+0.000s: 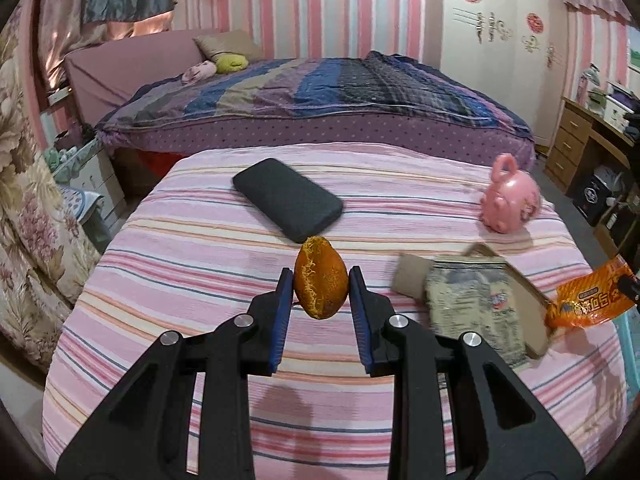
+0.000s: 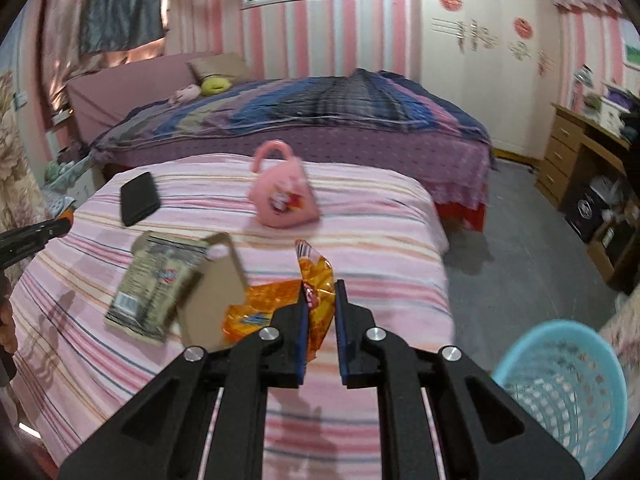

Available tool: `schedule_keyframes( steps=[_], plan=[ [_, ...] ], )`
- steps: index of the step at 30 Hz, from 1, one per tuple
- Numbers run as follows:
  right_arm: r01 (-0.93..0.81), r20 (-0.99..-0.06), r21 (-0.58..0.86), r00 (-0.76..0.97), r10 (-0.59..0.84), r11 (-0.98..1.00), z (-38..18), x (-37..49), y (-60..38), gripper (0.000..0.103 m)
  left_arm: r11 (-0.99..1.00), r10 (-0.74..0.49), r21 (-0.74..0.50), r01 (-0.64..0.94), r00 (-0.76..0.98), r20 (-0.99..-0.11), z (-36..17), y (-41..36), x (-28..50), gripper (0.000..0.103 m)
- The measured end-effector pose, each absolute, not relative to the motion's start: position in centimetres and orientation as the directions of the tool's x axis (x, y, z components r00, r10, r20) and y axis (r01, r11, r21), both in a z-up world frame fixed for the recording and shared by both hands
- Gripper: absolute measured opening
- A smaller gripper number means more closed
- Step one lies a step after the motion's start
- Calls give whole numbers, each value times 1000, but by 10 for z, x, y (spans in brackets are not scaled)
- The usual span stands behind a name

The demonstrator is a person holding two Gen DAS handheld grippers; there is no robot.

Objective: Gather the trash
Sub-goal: 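Carry the orange peel and orange wrapper to the blue basket and release them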

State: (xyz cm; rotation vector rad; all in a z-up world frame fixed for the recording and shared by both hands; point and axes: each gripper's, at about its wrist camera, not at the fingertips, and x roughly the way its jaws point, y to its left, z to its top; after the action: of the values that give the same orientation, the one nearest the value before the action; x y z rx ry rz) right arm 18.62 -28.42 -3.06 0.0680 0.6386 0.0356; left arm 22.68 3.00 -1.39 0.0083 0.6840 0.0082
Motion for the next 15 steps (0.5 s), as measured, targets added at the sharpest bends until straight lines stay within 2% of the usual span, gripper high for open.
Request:
schedule_keyframes(
  steps=[5, 15],
  plan=[
    [21, -578, 107, 815, 45, 994, -32, 169, -319, 12, 999, -36, -1, 46, 774, -633, -13, 7, 219, 27],
    [65, -526, 81, 850, -12, 995, -18, 133, -367, 12, 992, -95, 8, 129, 771, -630, -16, -57, 199, 27]
  ],
)
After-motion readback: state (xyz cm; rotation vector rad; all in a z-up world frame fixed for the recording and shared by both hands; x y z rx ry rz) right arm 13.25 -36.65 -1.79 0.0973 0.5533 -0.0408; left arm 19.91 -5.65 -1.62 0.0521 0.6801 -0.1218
